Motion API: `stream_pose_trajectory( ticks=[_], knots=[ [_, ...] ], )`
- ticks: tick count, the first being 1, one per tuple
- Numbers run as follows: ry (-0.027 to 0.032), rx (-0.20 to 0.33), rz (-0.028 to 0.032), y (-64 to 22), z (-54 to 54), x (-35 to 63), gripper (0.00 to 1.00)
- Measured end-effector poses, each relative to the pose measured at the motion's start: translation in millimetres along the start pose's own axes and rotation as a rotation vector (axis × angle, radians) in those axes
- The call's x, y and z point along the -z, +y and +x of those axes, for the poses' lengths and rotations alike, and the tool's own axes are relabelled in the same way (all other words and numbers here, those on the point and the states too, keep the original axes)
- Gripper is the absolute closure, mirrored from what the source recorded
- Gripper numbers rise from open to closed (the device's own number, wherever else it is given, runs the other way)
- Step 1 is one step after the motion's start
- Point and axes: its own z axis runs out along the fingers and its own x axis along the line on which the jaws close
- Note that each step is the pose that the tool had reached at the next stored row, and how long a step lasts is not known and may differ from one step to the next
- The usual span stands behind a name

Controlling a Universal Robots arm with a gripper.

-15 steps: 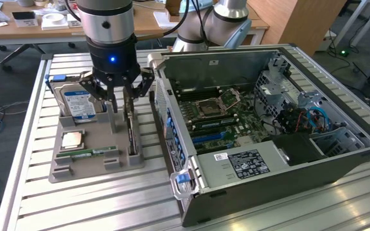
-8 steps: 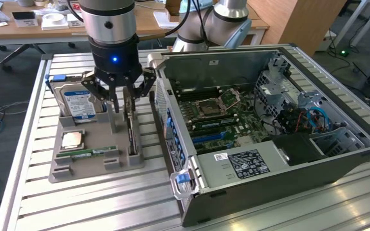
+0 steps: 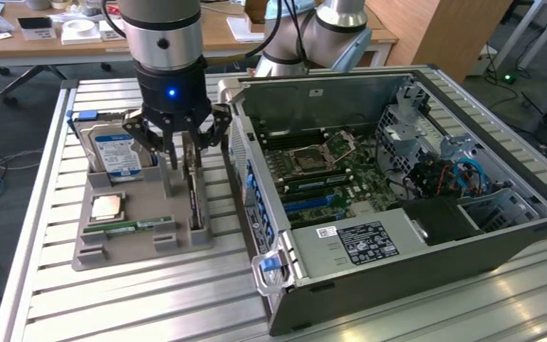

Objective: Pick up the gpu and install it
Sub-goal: 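Pick up the gpu and move the gpu toward the slot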

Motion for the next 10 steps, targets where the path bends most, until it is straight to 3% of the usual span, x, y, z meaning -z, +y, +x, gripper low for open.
stream_pose_trajectory(
  ticks=[10],
  knots=[
    [0.0002, 0.000, 0.0002, -0.5, 0.3, -11.2, 0.58]
  ],
)
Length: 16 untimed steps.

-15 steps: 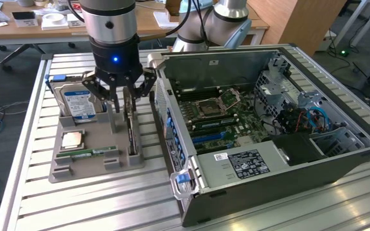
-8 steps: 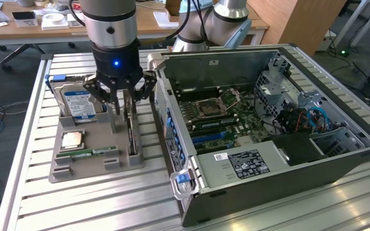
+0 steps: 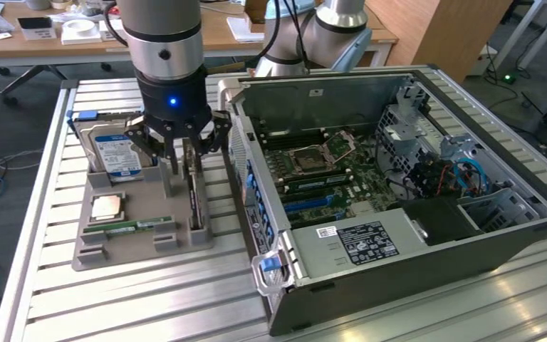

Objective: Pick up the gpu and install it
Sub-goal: 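Pick up the gpu and move the gpu toward the slot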

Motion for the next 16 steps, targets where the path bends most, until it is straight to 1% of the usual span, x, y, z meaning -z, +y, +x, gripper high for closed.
stream_pose_trajectory(
  ticks=[4, 12, 16],
  knots=[
    [-0.0007, 0.000, -0.0005, 0.0, 0.0, -1.3, 0.58],
    [-0.0003, 0.000, -0.0001, -0.6, 0.3, -14.6, 0.58],
    [-0.0001, 0.000, 0.0002, -0.7, 0.4, -15.0, 0.58]
  ],
)
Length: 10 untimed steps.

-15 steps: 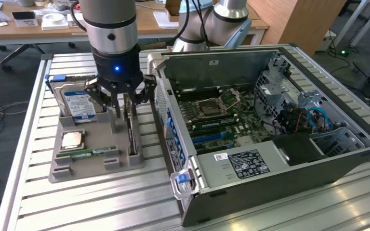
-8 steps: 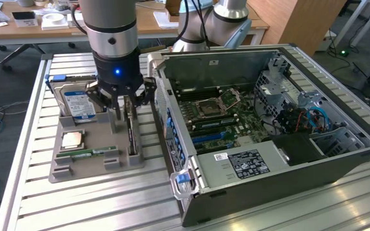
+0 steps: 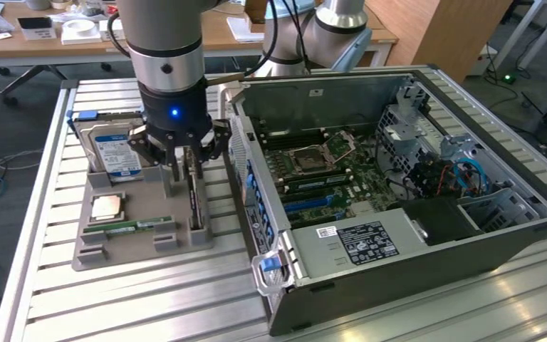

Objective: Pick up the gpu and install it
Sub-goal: 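Pick up the gpu and move the gpu toward the slot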

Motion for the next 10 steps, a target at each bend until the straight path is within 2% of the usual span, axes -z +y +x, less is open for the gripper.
stream_pose_trajectory(
  ticks=[5, 10],
  knots=[
    [-0.0003, 0.000, -0.0003, 0.2, -1.7, -1.6, 0.58],
    [-0.0001, 0.000, -0.0002, -0.2, -1.7, -8.0, 0.58]
  ],
)
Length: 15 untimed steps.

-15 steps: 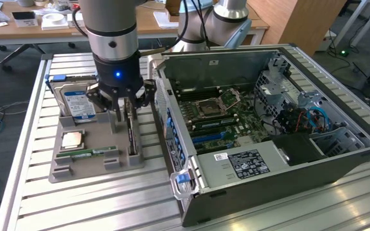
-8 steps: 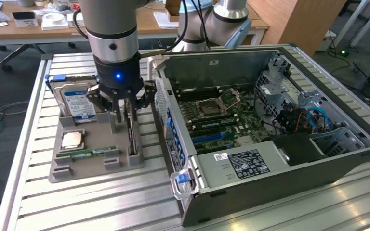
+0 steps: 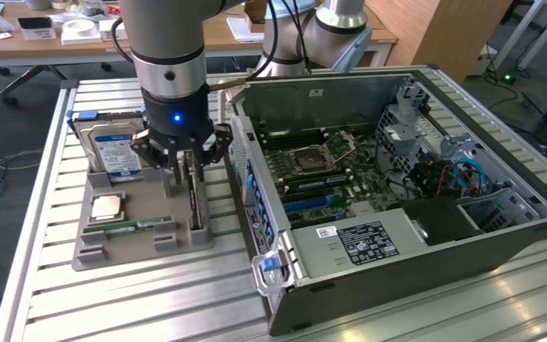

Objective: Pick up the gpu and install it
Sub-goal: 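Pick up the gpu and move the gpu toward the slot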

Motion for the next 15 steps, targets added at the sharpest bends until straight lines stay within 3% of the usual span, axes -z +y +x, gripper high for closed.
stream_pose_trajectory(
  ticks=[9, 15],
  knots=[
    [-0.0001, 0.000, 0.0002, -0.1, 0.0, -3.3, 0.58],
    [0.0000, 0.000, 0.0003, -0.6, 0.3, -13.0, 0.58]
  ],
)
